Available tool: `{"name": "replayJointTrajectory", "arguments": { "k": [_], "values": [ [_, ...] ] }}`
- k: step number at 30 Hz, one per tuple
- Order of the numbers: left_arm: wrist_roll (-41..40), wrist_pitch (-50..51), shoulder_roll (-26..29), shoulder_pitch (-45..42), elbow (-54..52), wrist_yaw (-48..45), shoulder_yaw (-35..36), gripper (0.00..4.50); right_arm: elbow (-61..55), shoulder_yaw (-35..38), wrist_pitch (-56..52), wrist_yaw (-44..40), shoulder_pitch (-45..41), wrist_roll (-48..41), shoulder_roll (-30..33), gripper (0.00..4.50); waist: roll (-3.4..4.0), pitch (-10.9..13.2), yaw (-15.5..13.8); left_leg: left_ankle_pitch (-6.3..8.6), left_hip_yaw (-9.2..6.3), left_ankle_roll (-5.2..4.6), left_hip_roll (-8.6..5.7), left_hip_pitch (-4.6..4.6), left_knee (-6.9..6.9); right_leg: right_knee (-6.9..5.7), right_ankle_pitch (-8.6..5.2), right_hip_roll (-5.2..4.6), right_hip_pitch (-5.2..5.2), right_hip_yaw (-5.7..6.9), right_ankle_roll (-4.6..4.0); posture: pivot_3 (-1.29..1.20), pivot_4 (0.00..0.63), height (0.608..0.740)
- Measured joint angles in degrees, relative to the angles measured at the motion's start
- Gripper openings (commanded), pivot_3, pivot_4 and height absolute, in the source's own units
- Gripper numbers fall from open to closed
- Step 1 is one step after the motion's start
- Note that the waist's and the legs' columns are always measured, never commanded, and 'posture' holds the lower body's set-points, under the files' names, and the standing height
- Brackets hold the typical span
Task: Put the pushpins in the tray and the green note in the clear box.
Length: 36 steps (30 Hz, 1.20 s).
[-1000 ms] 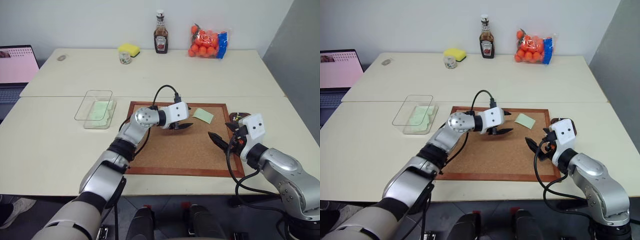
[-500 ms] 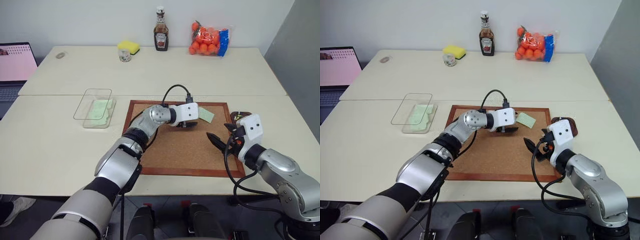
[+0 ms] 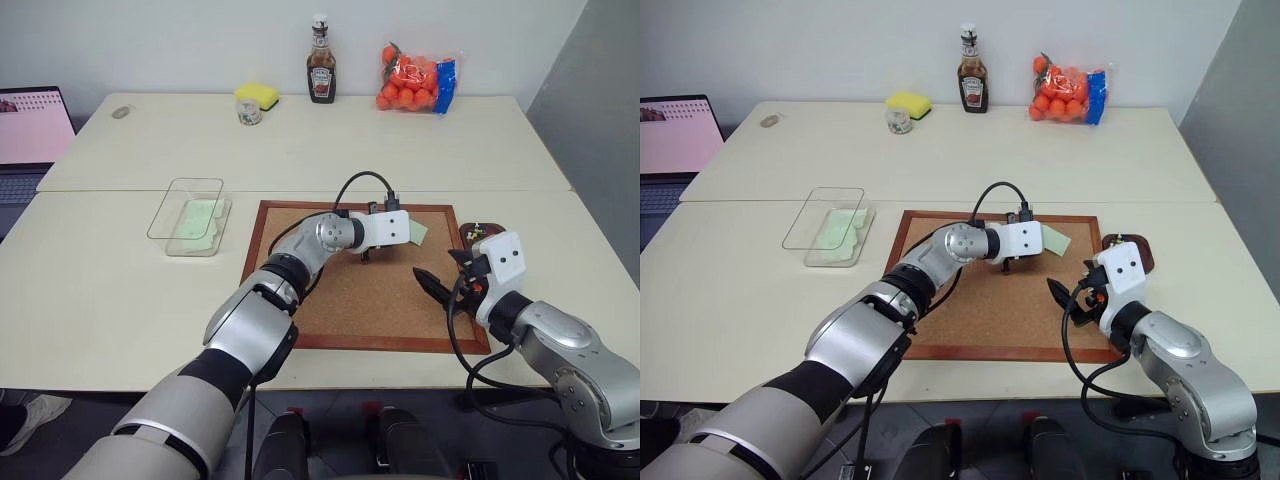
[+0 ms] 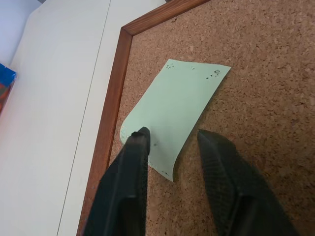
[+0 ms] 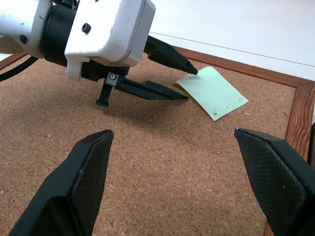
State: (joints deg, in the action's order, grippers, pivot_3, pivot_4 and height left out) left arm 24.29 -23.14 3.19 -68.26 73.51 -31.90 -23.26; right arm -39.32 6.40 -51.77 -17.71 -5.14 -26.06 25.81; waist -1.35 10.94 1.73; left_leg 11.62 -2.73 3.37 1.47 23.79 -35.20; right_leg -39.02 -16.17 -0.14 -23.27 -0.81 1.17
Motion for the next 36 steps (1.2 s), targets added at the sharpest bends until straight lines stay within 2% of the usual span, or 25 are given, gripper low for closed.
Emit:
{"name": "replayJointTrajectory", "arguments": {
  "k": [5,15,21,26,29,36],
  "values": [
    [0.5,0.3,-0.4,-0.1,0.6,0.1,0.2,0.03,-0.8,0.0,-0.2,0.5,0.0,0.0,-0.1,4.18,0.0,0.0,0.0,0.0,0.0,0.0,0.0,0.0,-0.04,-0.02,0.01,0.0,0.01,-0.01,0.02,0.0,0.15,0.74],
    [-2.5,2.4,0.2,-0.7,1.3,-2.6,4.8,0.01,-0.9,0.0,-0.3,0.8,0.0,0.0,-0.1,4.18,0.0,0.0,0.0,0.0,0.0,0.0,0.0,0.01,-0.05,-0.03,0.02,0.0,0.01,0.0,0.01,0.0,0.15,0.74],
    [-7.3,4.5,1.9,-0.8,1.1,-6.2,9.4,0.01,-0.9,-0.2,-0.2,0.7,-0.1,0.0,0.1,4.18,0.01,0.0,0.0,0.0,-0.01,0.0,0.0,0.01,-0.09,-0.07,0.02,0.0,0.01,0.0,0.0,0.0,0.15,0.74],
    [-13.3,8.6,7.2,-1.2,-3.2,-10.2,15.6,0.01,-1.0,-3.4,-0.2,-0.6,-1.9,0.0,1.0,4.18,0.01,0.0,0.3,0.0,-0.01,0.0,0.04,0.0,-0.19,-0.15,0.03,0.04,0.01,-0.01,-0.01,0.0,0.15,0.74],
    [-15.6,11.5,12.3,-0.3,-9.0,-11.1,17.9,0.01,-0.6,-7.0,0.1,-2.2,-6.3,0.0,0.7,4.18,0.02,0.0,0.6,0.0,-0.04,0.0,0.07,-0.01,-0.34,-0.29,0.03,0.06,0.01,-0.01,-0.01,0.0,0.15,0.74],
    [-17.2,22.4,22.6,10.2,-26.7,-9.9,20.6,0.01,6.5,-13.5,3.0,-5.4,-17.2,0.4,-2.2,4.18,0.02,0.0,0.6,0.0,-0.1,0.0,0.12,0.05,-0.74,-0.53,0.03,0.06,0.02,0.0,-0.03,0.0,0.15,0.74]
  ]
}}
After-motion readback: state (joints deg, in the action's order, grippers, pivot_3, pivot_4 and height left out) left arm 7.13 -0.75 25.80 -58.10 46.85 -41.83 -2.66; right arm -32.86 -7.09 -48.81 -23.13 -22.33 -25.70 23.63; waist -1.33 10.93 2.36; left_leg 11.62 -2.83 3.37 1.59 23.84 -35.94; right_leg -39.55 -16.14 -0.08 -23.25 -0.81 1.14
